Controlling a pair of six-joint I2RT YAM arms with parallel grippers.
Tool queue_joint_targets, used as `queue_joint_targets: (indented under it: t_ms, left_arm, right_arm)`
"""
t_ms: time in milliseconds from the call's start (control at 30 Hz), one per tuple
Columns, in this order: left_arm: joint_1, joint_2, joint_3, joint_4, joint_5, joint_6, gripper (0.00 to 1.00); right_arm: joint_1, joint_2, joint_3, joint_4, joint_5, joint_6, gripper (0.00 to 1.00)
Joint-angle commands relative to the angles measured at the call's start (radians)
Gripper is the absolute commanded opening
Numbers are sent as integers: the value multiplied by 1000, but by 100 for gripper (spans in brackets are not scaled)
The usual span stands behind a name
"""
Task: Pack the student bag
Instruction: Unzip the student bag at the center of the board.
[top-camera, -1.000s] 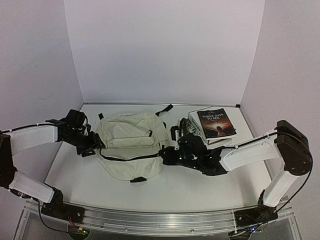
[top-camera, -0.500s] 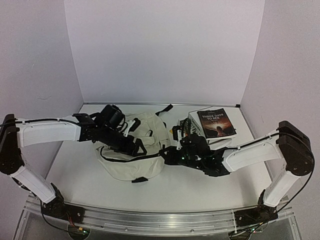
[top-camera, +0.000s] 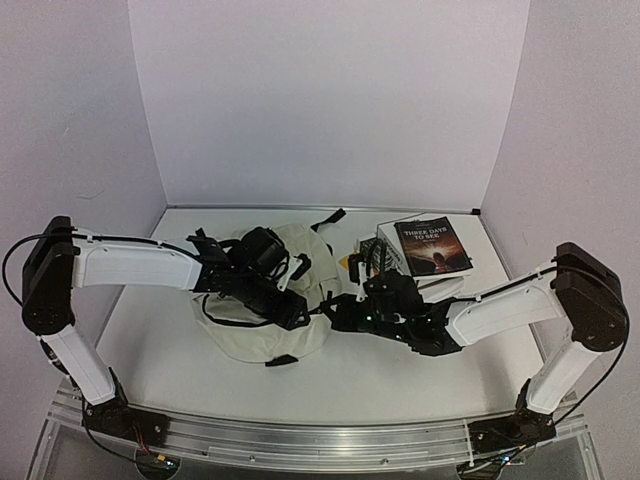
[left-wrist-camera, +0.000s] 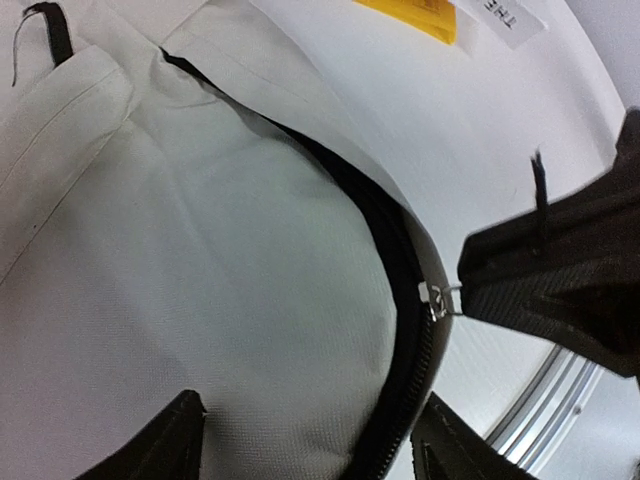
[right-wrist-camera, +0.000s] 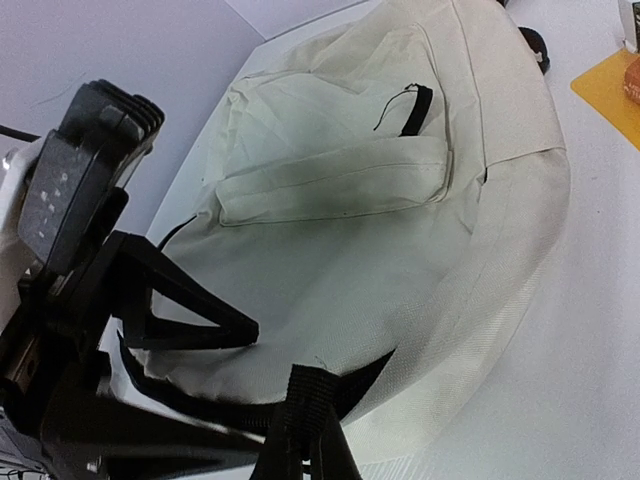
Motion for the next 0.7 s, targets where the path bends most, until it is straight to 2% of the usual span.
queue_joint_targets:
  t_ms: [0,133,200,367,667]
  left_arm:
    - [-11,11,54,39,-34,2,52]
    - [-20,3,47,31,-25,2,13]
    - [-22,-13,39,19,-20,-1,2]
    - [-23,-78,-12,-10,-11,-6,0]
    - [-23,-176,-90,-103,24,-57,0]
  right_arm:
    - [-4,-42,-9,51,12,10,0]
    - [-4,-55,-9,11,95,28,0]
    - [-4,-61,7,-46,161,37,0]
    - [-26,-58,43,-137,248,22,0]
    - [-131,-22,105,-177,232,-36,0]
